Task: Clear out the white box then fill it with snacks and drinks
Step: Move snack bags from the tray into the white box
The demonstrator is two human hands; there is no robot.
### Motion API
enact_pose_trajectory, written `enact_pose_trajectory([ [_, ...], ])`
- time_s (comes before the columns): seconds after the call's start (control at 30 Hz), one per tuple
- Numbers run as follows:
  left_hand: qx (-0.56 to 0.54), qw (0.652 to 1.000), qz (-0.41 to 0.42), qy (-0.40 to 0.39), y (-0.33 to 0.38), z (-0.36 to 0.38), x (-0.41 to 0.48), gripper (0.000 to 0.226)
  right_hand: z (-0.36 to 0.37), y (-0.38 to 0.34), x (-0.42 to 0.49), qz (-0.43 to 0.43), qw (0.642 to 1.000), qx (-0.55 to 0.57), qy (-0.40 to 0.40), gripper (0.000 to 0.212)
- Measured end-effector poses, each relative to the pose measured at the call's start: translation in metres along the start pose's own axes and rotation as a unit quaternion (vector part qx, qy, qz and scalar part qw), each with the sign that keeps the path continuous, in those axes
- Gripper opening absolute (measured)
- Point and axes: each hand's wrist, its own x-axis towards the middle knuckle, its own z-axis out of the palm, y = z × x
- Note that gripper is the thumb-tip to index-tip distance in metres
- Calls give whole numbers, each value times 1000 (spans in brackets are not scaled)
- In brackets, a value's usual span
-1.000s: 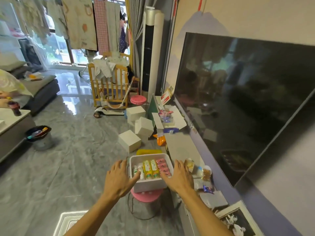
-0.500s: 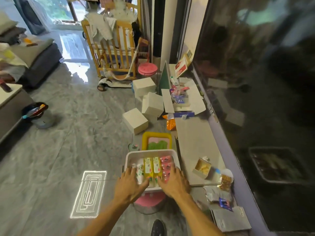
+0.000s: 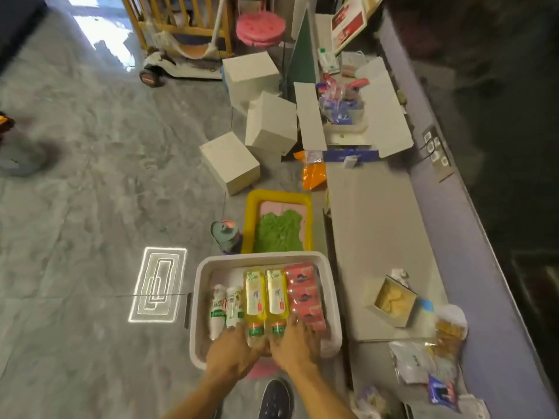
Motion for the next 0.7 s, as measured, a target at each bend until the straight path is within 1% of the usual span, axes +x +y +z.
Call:
enact_pose_trajectory([
  [0.07, 4, 1000, -20, -15, 2, 18, 23, 100, 21, 2, 18, 2, 1000, -25, -5, 72],
  [0.1, 6, 999, -32, -29, 3, 24, 31, 95, 32, 3, 25, 0, 999, -45, -7, 66],
  [0.17, 12, 997, -57, -47, 7, 35, 42, 73, 44, 0, 37, -6, 997, -80, -15, 53],
  [0.2, 8, 996, -68, -50, 8, 39, 45, 67, 48, -3, 41, 2, 996, -90, -25, 47],
  [0.27, -6, 994, -94, -52, 10, 45, 50, 59, 56, -7, 49, 16, 995, -98, -26, 38],
  [0.33, -16, 992, -113, -55, 10, 52, 56, 53, 59, -8, 52, 22, 994, -101, -19, 35],
  [0.4, -29, 990, -124, -54, 8, 57, 63, 52, 62, -6, 53, 30, 995, -94, -8, 30],
  [0.47, -38, 990, -124, -48, 8, 56, 63, 59, 62, -4, 53, 39, 996, -83, 10, 31],
  [0.53, -44, 991, -118, -33, 7, 50, 60, 74, 53, -7, 49, 49, 997, -67, 10, 39],
  [0.57, -52, 991, -118, -29, 9, 42, 56, 78, 50, -7, 48, 49, 997, -61, 5, 44],
  [0.6, -53, 992, -115, -27, 10, 36, 53, 77, 40, -8, 45, 51, 997, -52, 5, 48],
  [0.63, -58, 991, -117, -30, 13, 24, 49, 72, 32, -10, 41, 56, 998, -34, 7, 52],
  [0.7, -73, 990, -117, -28, 21, -2, 43, 50, 14, -16, 35, 68, 997, 25, 23, 56],
])
